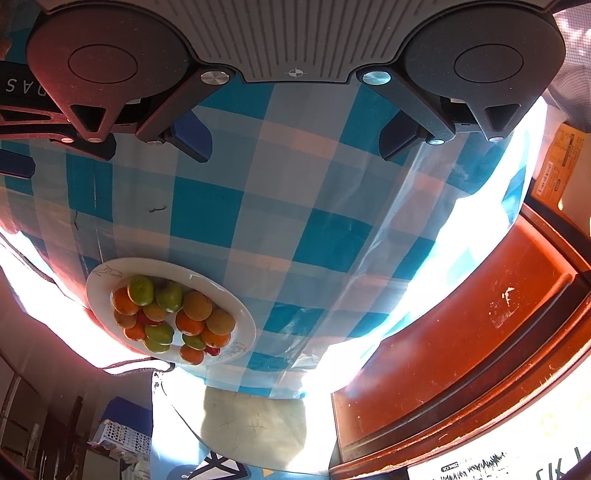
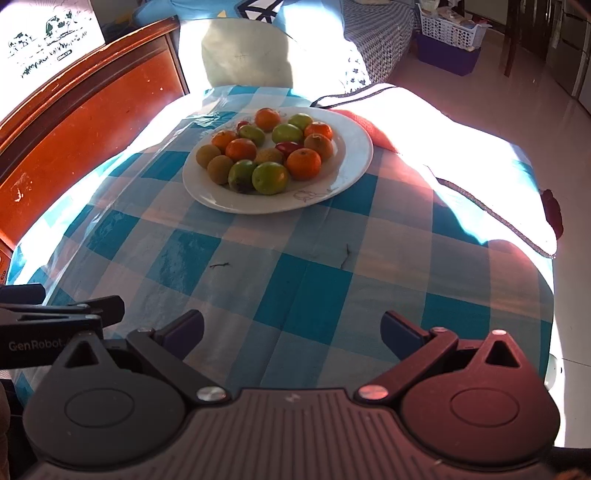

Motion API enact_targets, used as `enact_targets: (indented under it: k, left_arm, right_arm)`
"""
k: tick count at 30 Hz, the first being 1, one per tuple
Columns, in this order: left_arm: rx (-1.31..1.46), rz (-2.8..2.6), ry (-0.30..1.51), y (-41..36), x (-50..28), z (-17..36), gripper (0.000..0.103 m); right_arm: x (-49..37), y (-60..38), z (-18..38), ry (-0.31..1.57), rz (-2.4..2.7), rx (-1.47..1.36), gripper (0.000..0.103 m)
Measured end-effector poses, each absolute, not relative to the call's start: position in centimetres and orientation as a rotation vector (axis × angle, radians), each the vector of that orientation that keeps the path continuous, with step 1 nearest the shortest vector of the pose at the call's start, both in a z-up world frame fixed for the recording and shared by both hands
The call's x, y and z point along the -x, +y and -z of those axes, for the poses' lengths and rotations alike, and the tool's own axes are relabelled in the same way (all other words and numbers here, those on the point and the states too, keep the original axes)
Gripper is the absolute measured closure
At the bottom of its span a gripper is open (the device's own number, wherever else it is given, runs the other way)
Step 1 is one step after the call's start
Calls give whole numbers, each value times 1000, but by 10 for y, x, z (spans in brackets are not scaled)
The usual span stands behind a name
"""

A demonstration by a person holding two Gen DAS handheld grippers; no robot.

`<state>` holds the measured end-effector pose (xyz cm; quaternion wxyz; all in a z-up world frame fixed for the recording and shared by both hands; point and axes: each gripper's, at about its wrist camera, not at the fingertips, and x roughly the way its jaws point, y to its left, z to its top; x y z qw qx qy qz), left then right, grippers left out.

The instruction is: Organize fruits

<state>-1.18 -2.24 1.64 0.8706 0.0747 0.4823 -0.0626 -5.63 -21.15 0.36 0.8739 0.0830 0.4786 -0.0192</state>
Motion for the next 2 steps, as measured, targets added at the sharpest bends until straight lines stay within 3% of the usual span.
enact_targets:
  k: [2]
  left_arm:
    - [-140, 132, 1010, -17, 14, -17, 5]
  right_arm:
    - [62, -210, 1, 990, 38, -180, 2]
